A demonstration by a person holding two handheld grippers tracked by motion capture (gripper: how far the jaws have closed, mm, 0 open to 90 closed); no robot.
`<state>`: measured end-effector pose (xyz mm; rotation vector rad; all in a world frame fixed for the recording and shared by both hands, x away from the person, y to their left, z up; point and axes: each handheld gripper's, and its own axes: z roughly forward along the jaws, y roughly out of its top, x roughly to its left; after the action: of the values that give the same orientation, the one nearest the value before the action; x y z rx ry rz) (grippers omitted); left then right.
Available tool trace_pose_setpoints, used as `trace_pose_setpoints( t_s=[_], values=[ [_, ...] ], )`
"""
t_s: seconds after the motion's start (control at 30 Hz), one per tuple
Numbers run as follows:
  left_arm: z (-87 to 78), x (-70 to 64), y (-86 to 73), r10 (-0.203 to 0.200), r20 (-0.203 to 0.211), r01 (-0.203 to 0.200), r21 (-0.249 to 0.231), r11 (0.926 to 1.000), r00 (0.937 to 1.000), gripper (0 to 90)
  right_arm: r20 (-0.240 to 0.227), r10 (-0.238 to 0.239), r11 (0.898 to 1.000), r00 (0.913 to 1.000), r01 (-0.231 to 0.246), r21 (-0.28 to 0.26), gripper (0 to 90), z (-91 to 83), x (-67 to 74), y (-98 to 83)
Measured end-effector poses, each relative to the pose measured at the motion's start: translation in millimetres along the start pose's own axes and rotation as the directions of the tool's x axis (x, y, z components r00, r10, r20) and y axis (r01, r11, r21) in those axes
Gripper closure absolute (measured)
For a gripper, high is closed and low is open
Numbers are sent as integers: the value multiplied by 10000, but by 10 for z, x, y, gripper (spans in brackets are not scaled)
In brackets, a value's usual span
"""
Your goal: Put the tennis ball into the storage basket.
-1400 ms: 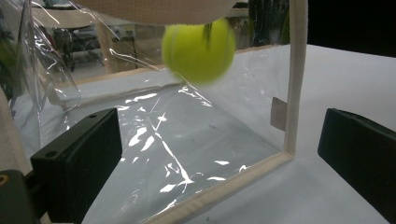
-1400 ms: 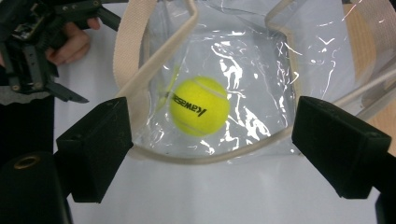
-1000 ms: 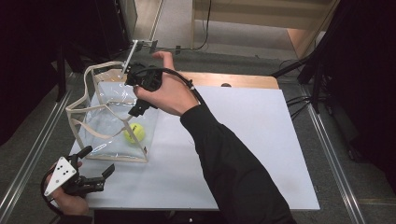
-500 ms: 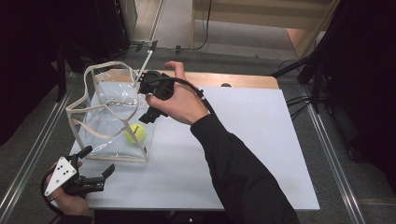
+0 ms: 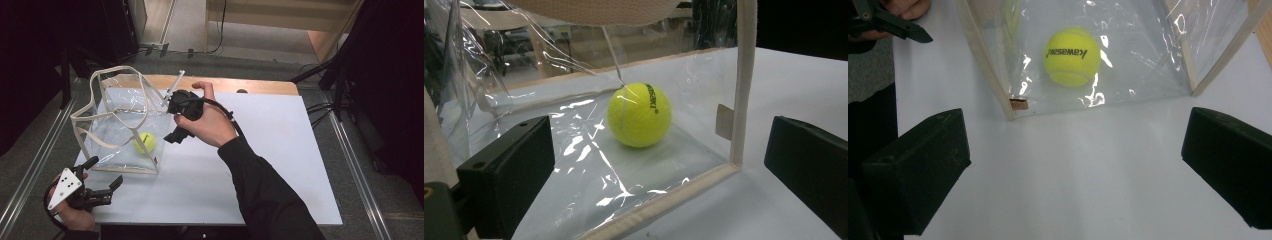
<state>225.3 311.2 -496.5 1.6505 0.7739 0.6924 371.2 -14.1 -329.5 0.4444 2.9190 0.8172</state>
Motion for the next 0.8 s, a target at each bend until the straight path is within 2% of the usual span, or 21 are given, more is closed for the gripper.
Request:
trace_pose_setpoints(
  t_s=[0.33, 0.8],
  values=[
    [0, 1, 0, 2, 2, -2, 21, 10000, 10000, 3, 200, 421, 9991, 9989, -419, -112, 0, 81, 72, -311],
    [-2, 3, 0, -4, 28, 3, 33, 10000, 10000, 3, 75, 731, 9973, 9973, -730, -105, 0, 209, 156, -628]
  ],
)
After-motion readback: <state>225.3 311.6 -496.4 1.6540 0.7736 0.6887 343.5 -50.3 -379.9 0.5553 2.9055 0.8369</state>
